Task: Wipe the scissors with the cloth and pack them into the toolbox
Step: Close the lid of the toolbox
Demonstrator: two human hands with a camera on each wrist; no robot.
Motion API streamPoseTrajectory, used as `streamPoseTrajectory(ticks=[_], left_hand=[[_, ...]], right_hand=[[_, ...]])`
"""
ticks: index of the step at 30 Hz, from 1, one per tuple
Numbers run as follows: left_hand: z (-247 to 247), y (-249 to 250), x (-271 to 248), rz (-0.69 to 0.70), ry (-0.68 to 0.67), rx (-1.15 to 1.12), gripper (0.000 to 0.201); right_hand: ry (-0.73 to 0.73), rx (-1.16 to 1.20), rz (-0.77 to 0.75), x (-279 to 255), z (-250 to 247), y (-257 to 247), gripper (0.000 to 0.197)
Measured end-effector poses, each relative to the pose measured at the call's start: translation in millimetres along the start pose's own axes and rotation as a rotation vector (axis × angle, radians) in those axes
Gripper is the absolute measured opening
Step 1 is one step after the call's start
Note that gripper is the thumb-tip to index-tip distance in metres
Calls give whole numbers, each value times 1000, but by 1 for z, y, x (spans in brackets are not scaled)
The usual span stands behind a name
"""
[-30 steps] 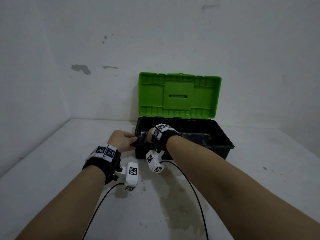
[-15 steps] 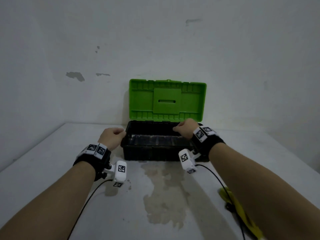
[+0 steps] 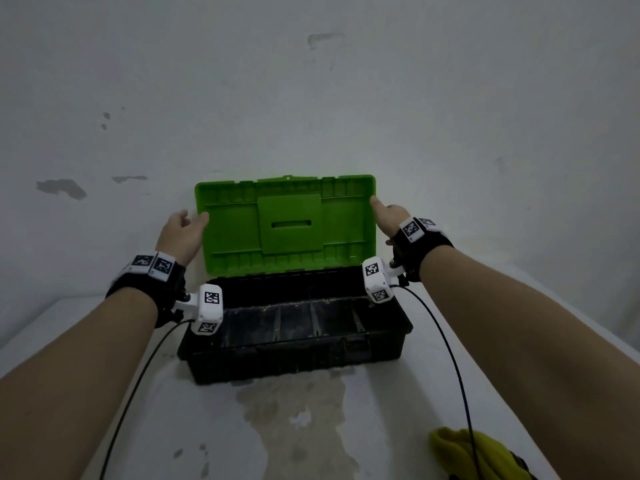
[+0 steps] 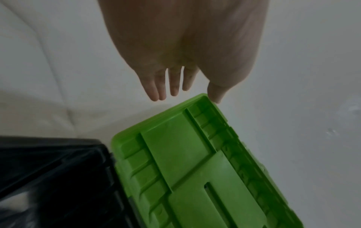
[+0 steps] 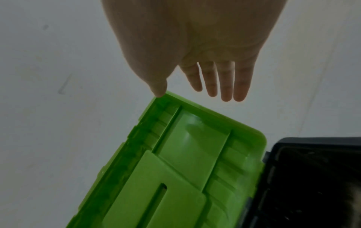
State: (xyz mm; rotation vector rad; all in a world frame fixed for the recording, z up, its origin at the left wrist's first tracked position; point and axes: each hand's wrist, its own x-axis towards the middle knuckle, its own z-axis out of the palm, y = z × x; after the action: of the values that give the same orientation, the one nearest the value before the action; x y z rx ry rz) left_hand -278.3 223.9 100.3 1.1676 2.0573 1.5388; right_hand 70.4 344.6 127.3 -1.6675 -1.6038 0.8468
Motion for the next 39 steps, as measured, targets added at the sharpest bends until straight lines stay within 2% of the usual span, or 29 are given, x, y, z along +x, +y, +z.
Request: streamPoseTrajectory(ticks=[2,5,6,8,11,14,18,27,30,33,39], left_hand=[[-1,9,16,-6,7,-41,74],[-2,13,47,-22,-54,-120,95],[-1,7,62,-22,-74,-139,95],[0,4,75,-13,-94,-164,74],[-8,25,35,-57,-62,-271,49],[-18,15,15,-55,-27,-374,48],[-34,-2,-25,36,-11,-335,35],[-49,-51,-113,106,54,-54,32],[-51,-67,-134,85,26,53,27],[-50,-79,-150,42,20,157,28],[-40,-91,-166,12,61,180,28]], right_hand=[[12,40,43,11,1,-10,85],[-9,101,49,33,4,-17,91],[-14,127,50,45,6,-17,94],[-9,161,49,56,7,-16,99],[10,245,63,41,2,-13,102],[-28,401,34,7,-8,-4,89],[-34,451,-56,-30,-17,22,67],[10,261,-250,-97,-11,101,35],[-2,168,-315,-113,-5,129,35],[-39,78,-317,-121,1,148,36],[-41,-17,-304,-127,5,158,38]])
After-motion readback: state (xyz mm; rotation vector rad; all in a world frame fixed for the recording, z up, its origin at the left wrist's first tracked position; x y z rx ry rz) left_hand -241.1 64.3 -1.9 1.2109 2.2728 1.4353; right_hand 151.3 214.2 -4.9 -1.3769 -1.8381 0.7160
